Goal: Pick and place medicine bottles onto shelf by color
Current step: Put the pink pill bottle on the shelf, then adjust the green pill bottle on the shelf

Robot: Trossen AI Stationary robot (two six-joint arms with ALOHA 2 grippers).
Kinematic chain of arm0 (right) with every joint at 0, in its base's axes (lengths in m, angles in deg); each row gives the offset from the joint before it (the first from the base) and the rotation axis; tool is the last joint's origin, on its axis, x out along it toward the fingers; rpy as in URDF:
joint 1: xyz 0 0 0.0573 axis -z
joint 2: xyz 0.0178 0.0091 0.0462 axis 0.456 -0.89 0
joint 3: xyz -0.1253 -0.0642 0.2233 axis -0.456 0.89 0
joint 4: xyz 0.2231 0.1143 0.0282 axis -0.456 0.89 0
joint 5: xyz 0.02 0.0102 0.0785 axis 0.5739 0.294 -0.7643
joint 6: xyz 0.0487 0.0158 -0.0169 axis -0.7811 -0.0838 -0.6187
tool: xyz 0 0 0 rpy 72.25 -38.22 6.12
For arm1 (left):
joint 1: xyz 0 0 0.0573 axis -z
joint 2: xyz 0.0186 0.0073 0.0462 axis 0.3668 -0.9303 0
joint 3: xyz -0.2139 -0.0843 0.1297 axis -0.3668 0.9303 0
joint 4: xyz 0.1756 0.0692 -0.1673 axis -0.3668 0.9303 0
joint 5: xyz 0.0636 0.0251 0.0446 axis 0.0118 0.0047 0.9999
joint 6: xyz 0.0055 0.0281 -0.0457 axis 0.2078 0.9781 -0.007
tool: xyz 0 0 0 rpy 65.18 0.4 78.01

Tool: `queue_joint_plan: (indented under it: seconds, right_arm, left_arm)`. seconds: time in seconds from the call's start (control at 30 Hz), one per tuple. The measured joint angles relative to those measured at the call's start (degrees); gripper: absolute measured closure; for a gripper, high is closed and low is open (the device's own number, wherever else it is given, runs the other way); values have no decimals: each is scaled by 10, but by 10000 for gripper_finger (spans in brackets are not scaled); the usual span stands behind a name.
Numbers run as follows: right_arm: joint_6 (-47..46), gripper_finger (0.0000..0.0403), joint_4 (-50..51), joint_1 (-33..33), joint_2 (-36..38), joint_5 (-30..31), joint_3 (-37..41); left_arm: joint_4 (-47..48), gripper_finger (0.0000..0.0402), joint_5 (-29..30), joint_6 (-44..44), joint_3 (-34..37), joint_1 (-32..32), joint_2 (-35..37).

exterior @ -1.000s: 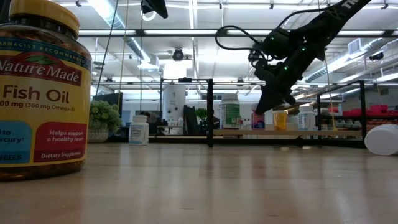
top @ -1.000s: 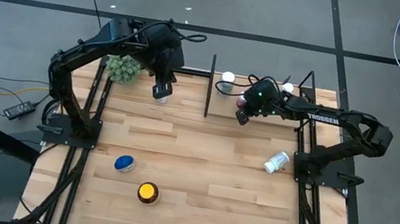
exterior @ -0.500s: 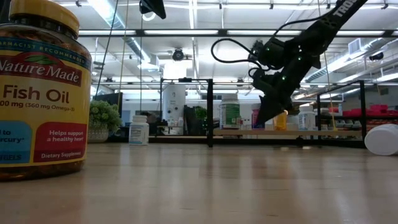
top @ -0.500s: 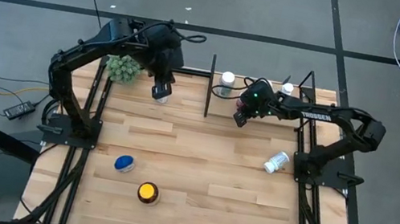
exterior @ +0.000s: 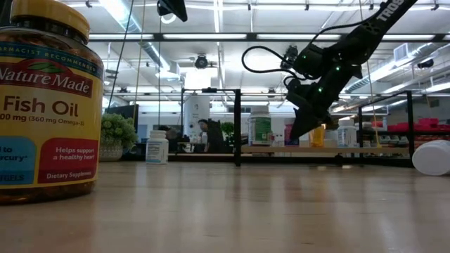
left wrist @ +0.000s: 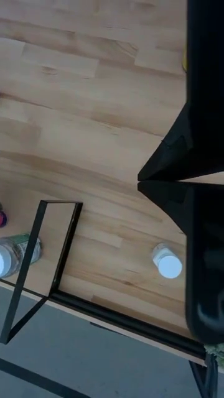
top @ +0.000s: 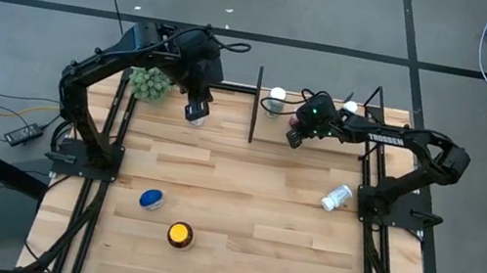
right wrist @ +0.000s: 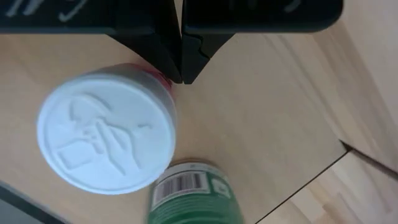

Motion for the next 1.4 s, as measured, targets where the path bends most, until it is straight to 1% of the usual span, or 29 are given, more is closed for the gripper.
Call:
queue_joint_plan:
  seconds: [0.1,0.3,0.57,0.77,0.9,1.03,1.13,1.27,1.4]
  right_arm:
    - [3,398,-7,11,0,0,0]
    - [5,398,-19,33,0,0,0]
    - [7,398,-36,59,0,0,0]
    - [7,398,-38,69,0,0,0]
    - [10,398,-40,69,0,0,0]
    - [10,398,-41,69,0,0,0]
    - [-7,398,-41,67,0,-23,0]
    - [-31,398,-42,43,0,-54,0]
    - [-32,398,-73,7,0,-49,0]
  left_arm:
    - [1,385,0,0,0,0,0]
    - [3,398,0,-1,0,1,0]
    - [3,383,0,-4,0,0,0]
    - [3,392,0,-5,0,0,0]
    - [3,398,0,-5,0,1,0]
    - [3,388,0,-5,0,0,0]
    - [3,385,0,-5,0,1,0]
    - [3,394,0,-5,0,1,0]
    - [3,397,0,-5,0,0,0]
